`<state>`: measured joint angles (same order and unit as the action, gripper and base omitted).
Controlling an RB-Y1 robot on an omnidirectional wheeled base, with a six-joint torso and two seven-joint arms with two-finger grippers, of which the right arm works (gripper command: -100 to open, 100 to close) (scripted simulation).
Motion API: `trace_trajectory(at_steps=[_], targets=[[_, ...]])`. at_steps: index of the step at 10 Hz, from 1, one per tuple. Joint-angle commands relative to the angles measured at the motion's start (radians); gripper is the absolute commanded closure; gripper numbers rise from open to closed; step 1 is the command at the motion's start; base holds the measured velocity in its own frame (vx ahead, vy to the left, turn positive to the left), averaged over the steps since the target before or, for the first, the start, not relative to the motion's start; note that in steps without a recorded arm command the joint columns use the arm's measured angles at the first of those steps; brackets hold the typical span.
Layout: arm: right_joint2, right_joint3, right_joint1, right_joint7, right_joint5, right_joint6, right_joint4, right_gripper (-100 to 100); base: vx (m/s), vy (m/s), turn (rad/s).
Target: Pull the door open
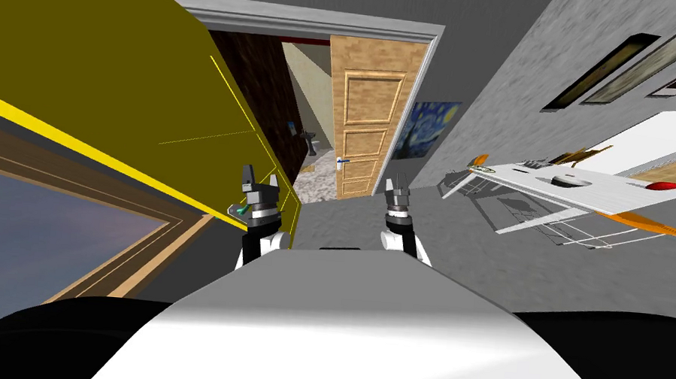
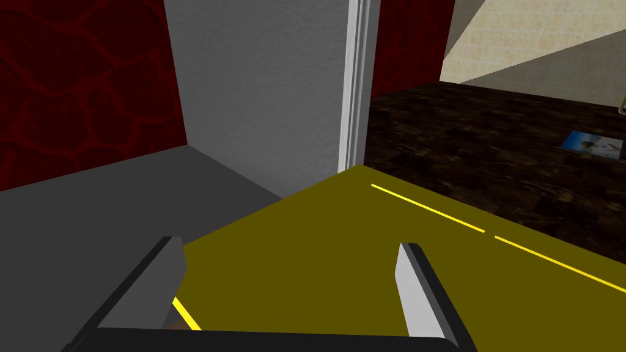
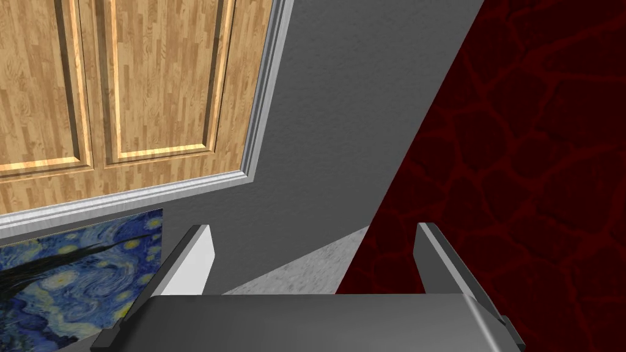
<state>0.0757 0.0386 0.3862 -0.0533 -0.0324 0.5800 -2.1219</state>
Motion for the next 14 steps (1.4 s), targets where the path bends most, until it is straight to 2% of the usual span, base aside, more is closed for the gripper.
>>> trace_trajectory(at_steps=[1,7,13,14], targets=[[0.01,-0.004,-0.02,-0.001,0.017,-0.006,0.035,-100,0.08,0.006,0.091],[0.042,-0.011,-0.103,-0.011,0.08,-0.018,0.192,-100,0.09,0.008,0.08],[0.078,-0.018,-0.199,-0.022,0.153,-0.031,0.371,-100,0.098,-0.001,0.093],[0.078,-0.018,-0.199,-0.022,0.153,-0.031,0.376,-100,0.063,0.004,0.044]])
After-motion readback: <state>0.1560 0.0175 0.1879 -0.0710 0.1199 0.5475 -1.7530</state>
